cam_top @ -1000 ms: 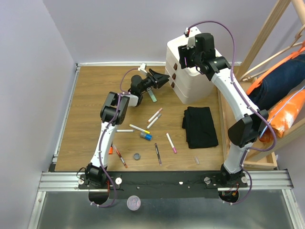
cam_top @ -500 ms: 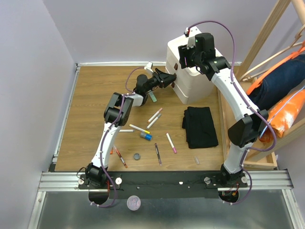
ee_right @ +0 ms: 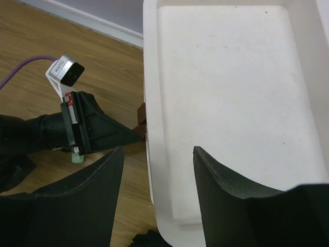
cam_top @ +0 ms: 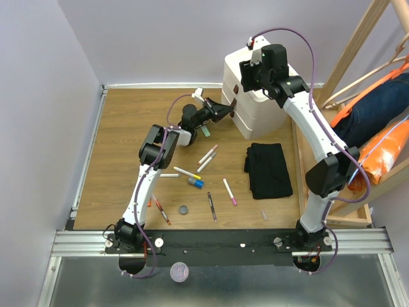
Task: Sort the stationery into containers
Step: Open the drawer in the storage box, then pick up the stationery from the corner of the board.
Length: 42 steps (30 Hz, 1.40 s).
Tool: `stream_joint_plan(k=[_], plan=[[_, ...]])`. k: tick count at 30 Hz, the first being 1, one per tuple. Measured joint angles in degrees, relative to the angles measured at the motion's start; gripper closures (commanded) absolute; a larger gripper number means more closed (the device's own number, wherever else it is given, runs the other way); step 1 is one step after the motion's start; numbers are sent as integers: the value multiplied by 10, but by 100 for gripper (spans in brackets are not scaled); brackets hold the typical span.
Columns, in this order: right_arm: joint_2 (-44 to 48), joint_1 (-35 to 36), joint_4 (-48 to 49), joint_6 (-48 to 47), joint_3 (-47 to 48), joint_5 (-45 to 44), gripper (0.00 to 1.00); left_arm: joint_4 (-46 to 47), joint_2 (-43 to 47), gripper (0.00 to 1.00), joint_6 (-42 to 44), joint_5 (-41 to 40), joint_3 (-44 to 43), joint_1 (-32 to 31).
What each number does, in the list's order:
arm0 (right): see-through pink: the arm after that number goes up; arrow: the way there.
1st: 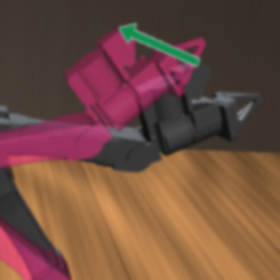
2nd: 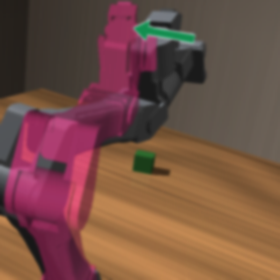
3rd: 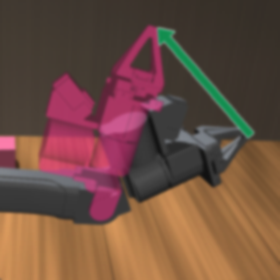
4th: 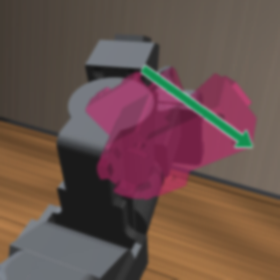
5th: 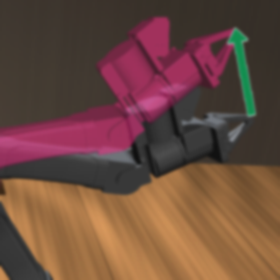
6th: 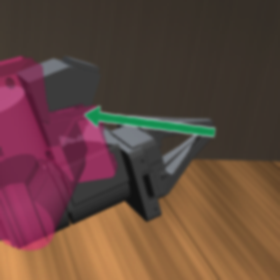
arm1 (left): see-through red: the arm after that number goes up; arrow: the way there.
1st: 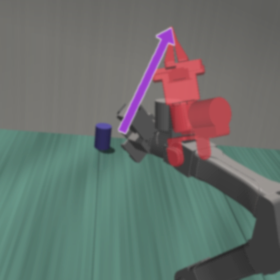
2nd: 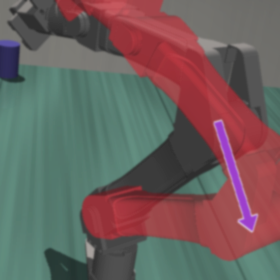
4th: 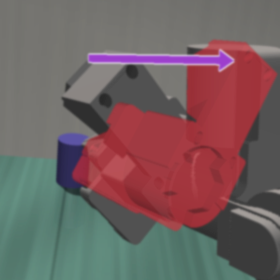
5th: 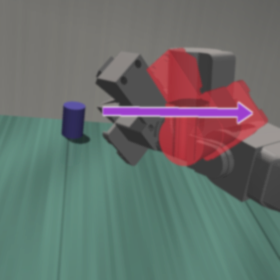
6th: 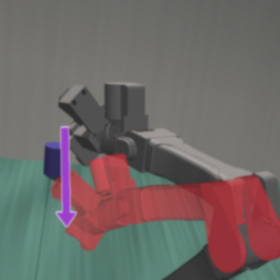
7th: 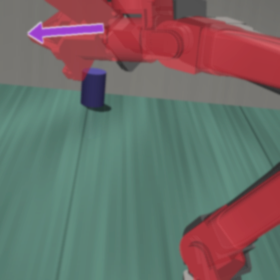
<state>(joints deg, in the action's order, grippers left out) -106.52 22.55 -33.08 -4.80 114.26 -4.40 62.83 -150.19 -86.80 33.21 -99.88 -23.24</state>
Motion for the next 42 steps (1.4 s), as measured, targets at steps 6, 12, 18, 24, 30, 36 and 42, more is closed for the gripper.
stream_joint_plan(k=[6, 12, 18, 24, 30, 36, 42], plan=[[0, 0, 0, 0, 0, 8, 40, 39, 53, 100, 5, 2, 92, 17], [-9, 0, 2, -1, 0, 20, 41, 34, 146, 100, 32, 31, 183, 56], [-33, 0, 2, 0, 17, 40, 43, 4, 222, 100, 62, 56, 256, 86], [-45, 0, 3, 2, 26, 62, 44, -17, 265, 93, 86, 66, 315, 105], [-47, 0, 4, 2, 30, 80, 32, -56, 283, 53, 112, 66, 336, 117], [-32, 1, -9, -12, 5, 150, 16, -111, 332, 43, 158, 71, 348, 128], [55, 55, -54, -72, -131, 221, 14, -199, 463, 1, 220, 114, 409, 193]])
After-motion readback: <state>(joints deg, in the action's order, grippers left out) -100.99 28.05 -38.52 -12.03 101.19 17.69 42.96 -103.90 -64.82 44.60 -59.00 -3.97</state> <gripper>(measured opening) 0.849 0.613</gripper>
